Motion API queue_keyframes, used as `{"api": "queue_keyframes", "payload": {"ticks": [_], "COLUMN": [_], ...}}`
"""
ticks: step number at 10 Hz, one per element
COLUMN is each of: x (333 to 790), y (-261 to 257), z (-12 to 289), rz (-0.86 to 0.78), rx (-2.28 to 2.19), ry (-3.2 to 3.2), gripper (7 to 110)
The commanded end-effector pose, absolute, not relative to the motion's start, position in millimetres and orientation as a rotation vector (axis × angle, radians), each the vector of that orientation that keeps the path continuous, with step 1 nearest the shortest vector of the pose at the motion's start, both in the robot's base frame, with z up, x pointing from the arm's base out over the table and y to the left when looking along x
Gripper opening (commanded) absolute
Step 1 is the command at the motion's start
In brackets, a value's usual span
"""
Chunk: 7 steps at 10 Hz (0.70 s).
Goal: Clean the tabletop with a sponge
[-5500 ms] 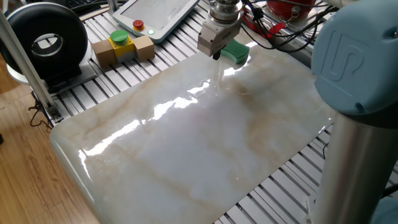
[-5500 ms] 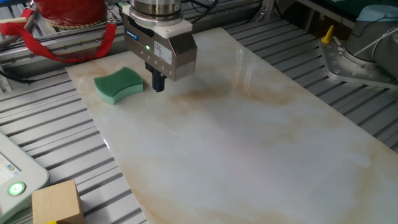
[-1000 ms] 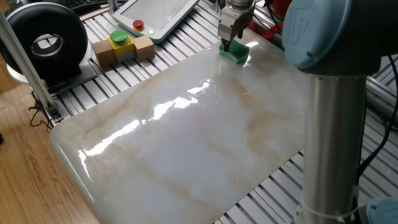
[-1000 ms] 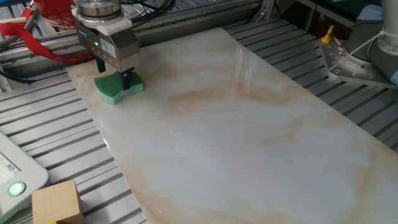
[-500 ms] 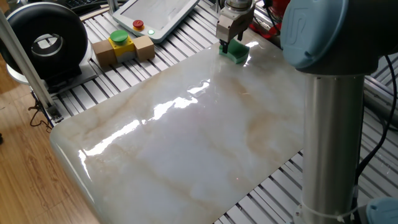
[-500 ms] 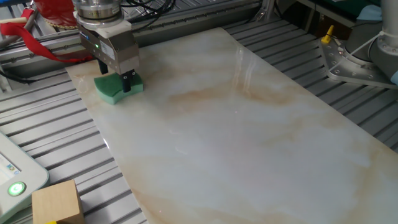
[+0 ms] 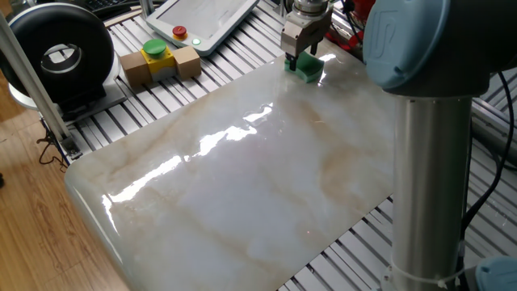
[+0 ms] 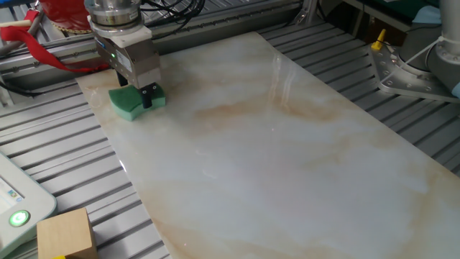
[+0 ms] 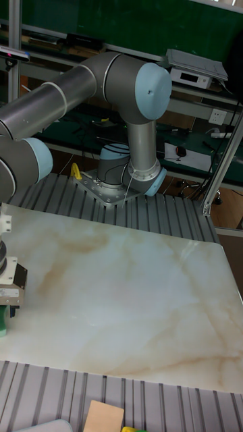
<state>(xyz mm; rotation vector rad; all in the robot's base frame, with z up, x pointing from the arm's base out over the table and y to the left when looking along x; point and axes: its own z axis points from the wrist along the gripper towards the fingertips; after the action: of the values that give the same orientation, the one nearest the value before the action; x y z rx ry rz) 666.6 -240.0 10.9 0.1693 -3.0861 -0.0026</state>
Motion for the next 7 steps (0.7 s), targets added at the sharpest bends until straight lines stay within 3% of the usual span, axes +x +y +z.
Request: {"api": "queue_keyframes", "payload": {"ticks": [1, 2, 3, 7], "x": [664.8, 664.6, 664.6, 666.5], "y": [-239.2, -241.4, -242.4, -239.9], "z": [11.3, 10.6, 9.0, 6.7], "rz": [-0.008, 0.001, 0.005, -0.009], "rx": [0.161, 0.163, 0.175, 0.214], "ry": [-3.081, -3.081, -3.078, -3.081], "gripper": [88, 88, 66, 66]}}
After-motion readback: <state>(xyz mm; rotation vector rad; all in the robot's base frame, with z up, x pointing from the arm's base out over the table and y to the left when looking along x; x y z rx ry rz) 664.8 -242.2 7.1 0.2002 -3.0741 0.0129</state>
